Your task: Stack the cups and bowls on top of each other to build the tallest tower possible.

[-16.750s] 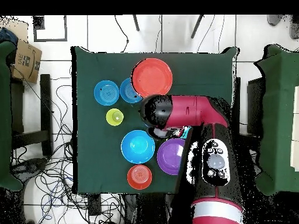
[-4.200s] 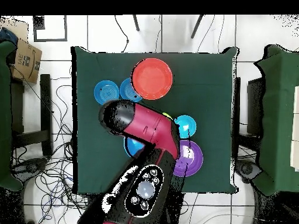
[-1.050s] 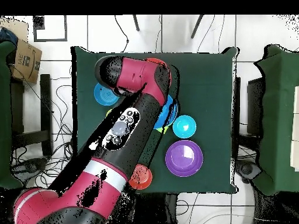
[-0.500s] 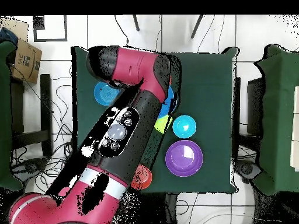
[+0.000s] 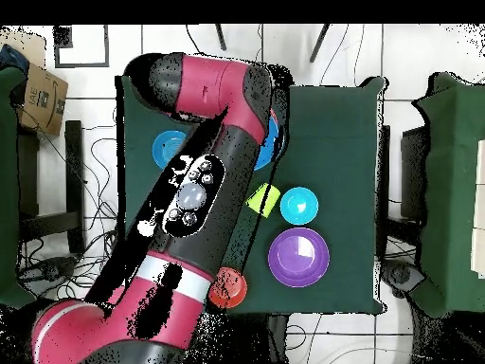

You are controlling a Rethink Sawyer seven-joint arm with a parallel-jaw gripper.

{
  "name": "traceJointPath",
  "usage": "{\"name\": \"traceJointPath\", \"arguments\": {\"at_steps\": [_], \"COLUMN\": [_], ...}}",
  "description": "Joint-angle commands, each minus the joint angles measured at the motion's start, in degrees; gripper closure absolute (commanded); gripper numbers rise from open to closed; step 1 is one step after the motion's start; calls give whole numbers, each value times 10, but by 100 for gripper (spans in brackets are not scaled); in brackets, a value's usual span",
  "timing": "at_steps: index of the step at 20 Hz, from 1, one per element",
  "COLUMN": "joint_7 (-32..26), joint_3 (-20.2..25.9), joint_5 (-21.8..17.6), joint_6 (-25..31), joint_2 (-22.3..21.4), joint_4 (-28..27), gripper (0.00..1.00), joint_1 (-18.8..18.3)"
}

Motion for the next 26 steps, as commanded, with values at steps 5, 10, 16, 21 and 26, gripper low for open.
{"name": "traceJointPath", "arguments": {"at_steps": [5, 10, 16, 21, 26], "joint_7": [71, 71, 65, 66, 55], "joint_3": [76, 71, 66, 63, 59], "joint_5": [14, 23, 27, 30, 25], "joint_6": [27, 61, 75, 75, 65], "joint_2": [54, 65, 82, 93, 99], "joint_4": [-36, -49, -61, -72, -81], "gripper": [100, 100, 100, 100, 100], "joint_1": [-11, -11, -9, -12, -13]}}
